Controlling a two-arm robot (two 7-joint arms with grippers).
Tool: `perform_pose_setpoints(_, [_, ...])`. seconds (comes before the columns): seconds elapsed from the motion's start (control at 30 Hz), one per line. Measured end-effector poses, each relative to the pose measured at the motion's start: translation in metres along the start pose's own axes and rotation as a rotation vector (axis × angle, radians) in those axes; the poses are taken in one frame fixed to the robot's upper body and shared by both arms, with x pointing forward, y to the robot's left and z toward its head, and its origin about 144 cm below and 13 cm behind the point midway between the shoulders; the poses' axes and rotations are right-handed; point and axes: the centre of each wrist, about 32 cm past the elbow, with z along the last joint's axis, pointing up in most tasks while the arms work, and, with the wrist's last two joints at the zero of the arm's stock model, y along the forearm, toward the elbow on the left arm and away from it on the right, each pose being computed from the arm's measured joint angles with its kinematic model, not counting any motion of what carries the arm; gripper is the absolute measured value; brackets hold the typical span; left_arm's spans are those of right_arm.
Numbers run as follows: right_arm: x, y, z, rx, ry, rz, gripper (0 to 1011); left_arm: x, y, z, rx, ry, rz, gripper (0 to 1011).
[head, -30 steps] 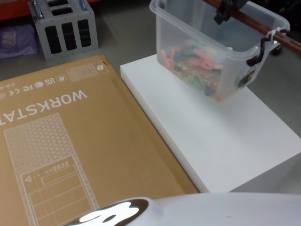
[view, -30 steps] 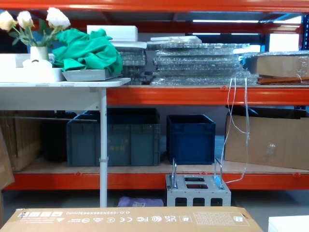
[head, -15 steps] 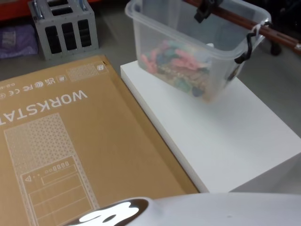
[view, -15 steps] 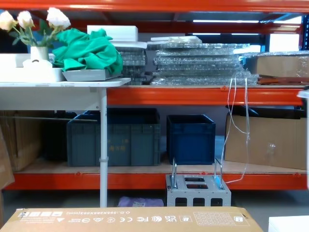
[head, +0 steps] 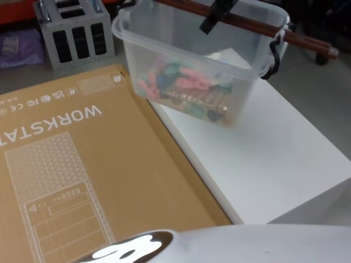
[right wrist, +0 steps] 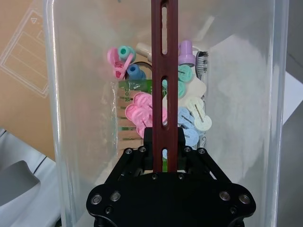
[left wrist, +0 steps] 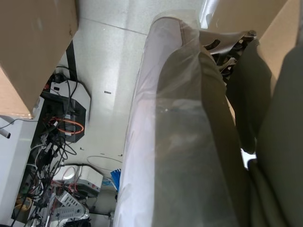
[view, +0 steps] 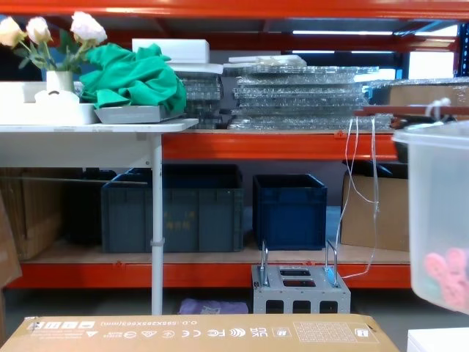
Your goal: Use one hand to grasp the basket and place it at the designated location.
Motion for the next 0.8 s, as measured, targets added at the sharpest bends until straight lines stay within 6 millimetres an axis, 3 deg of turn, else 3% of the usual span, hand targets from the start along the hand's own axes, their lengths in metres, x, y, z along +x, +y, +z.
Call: perform_pose_setpoints(0.8, [0.016, 0.004, 0.085, 0.078, -0.401, -0.051, 234, 0.000, 0.000, 0.000, 0.000, 0.000, 0.000, 0])
